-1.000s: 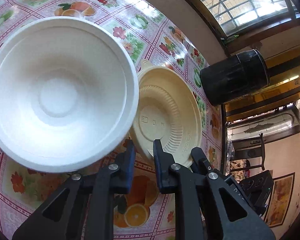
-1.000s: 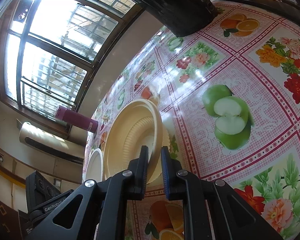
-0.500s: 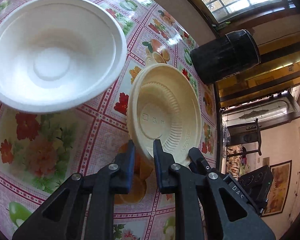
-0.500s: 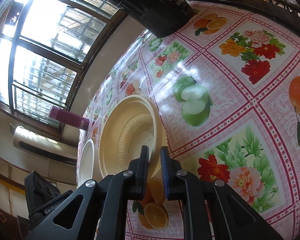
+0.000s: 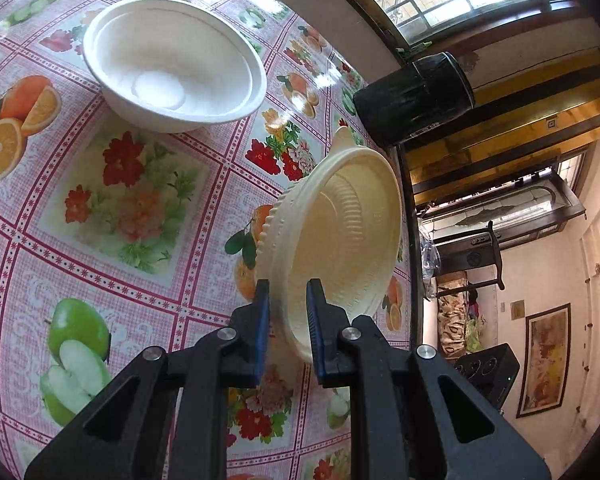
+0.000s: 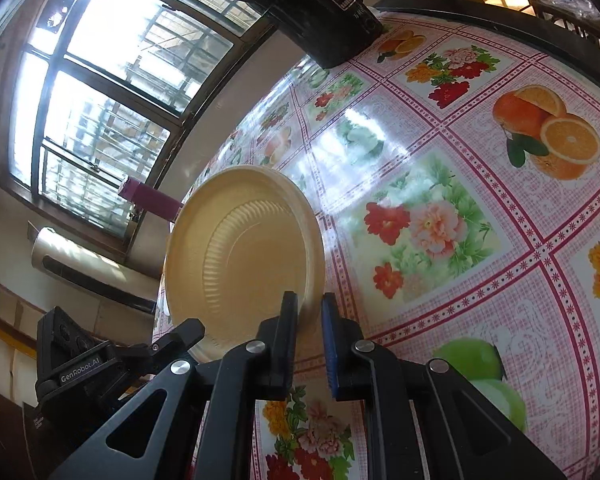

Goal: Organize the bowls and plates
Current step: 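Lift the cream bowl with both tools and carry it over the stack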

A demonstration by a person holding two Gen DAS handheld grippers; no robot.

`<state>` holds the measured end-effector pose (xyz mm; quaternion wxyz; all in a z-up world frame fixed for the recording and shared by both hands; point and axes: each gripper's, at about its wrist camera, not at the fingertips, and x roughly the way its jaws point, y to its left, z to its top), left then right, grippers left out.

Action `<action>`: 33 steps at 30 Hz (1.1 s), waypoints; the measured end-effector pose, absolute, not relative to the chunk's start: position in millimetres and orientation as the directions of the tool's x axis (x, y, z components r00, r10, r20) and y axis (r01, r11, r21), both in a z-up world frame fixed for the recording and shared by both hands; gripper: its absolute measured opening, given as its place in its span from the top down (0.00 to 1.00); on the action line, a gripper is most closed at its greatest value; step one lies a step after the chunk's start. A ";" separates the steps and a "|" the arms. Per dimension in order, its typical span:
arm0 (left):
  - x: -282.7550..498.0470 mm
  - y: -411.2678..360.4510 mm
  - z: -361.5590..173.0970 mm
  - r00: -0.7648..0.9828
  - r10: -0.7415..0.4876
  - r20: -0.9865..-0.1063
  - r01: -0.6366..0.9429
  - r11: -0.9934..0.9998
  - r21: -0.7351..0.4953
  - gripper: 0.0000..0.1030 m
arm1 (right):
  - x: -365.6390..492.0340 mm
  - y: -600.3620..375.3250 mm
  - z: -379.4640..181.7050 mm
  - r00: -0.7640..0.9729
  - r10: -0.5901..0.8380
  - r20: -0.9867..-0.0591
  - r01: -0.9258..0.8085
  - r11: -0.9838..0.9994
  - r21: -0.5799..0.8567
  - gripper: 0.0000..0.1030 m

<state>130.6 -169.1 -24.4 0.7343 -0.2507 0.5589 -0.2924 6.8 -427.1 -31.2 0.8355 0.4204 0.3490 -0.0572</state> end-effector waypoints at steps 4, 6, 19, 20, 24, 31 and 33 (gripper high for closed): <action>112.7 -134.4 -16.2 0.247 -0.709 -0.661 0.148 0.702 -0.697 0.86 | 0.2 -400.2 -22.0 0.743 0.232 -0.628 0.347 0.669 0.658 0.88; 103.5 -116.2 -10.2 0.279 -0.701 -0.656 0.147 0.706 -0.693 0.86 | -0.8 -381.1 -13.3 0.742 0.249 -0.622 0.314 0.691 0.651 0.88; 41.8 18.6 39.6 0.559 -0.579 -0.594 0.143 0.772 -0.619 0.85 | -3.5 -231.0 44.7 0.710 0.400 -0.580 0.026 0.808 0.589 0.88; 38.1 25.9 40.7 0.574 -0.566 -0.592 0.135 0.779 -0.613 0.85 | -3.6 -219.5 46.8 0.702 0.411 -0.581 0.005 0.814 0.581 0.88; 22.0 58.3 42.2 0.622 -0.511 -0.593 0.109 0.807 -0.580 0.85 | -2.6 -175.8 54.5 0.673 0.451 -0.586 -0.068 0.827 0.557 0.88; 6.7 102.9 25.5 0.648 -0.442 -0.620 0.040 0.833 -0.552 0.85 | -5.5 -119.4 47.7 0.609 0.493 -0.621 -0.152 0.842 0.518 0.87; 2.5 114.1 19.6 0.646 -0.431 -0.630 0.022 0.836 -0.549 0.85 | -6.1 -108.3 42.0 0.595 0.492 -0.636 -0.162 0.848 0.504 0.87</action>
